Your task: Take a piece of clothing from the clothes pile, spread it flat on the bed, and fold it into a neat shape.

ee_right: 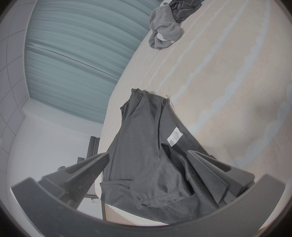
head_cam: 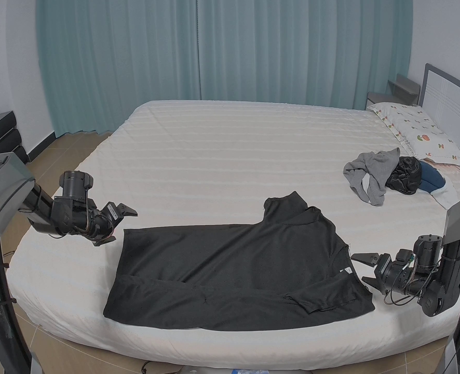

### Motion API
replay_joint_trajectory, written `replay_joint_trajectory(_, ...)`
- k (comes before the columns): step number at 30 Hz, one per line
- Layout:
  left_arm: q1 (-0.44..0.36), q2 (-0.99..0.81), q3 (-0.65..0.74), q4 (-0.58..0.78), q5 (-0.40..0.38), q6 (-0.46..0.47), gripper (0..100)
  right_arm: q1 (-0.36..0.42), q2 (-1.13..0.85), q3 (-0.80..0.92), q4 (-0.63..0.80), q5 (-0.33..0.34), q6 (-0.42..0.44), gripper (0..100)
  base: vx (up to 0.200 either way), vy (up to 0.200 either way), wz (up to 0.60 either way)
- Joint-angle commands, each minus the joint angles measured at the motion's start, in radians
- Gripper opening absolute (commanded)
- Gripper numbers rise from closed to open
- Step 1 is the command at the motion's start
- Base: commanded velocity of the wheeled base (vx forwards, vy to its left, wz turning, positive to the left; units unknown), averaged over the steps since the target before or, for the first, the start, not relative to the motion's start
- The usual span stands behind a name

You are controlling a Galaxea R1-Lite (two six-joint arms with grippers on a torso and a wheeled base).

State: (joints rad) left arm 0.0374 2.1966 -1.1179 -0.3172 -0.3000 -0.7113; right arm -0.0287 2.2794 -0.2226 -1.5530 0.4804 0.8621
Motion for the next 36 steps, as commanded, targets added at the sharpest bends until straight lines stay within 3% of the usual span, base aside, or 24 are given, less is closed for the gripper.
replay_joint_trajectory(1, -0.010, 0.170, -0.157, -0.002, -0.039, 0.107, 100, -0.005, 0.008, 0.011, -0.010, 0.006, 0.005, 100, 0.000, 0.000, 0.00)
replay_joint_trajectory(9, 0.019, 0.292, -0.321, -0.011, -0.068, 0.141, 100, -0.002, 0.058, -0.001, -0.010, 0.007, 0.031, 100, 0.000, 0.000, 0.00)
replay_joint_trajectory(18, 0.052, 0.324, -0.318, -0.091, -0.070, 0.139, 100, 0.001, 0.060, 0.003, -0.010, 0.009, 0.029, 100, 0.000, 0.000, 0.00)
replay_joint_trajectory(32, 0.044, 0.325, -0.284, -0.088, -0.073, 0.144, 100, 0.003, 0.061, 0.003, -0.010, 0.009, 0.029, 100, 0.000, 0.000, 0.00)
replay_joint_trajectory(33, 0.044, 0.325, -0.283, -0.088, -0.073, 0.142, 0, 0.003, 0.061, 0.002, -0.010, 0.009, 0.029, 100, 0.000, 0.000, 0.00)
replay_joint_trajectory(36, 0.044, 0.324, -0.283, -0.091, -0.071, 0.141, 0, 0.003, 0.061, -0.003, -0.010, 0.009, 0.028, 100, 0.000, 0.000, 0.00)
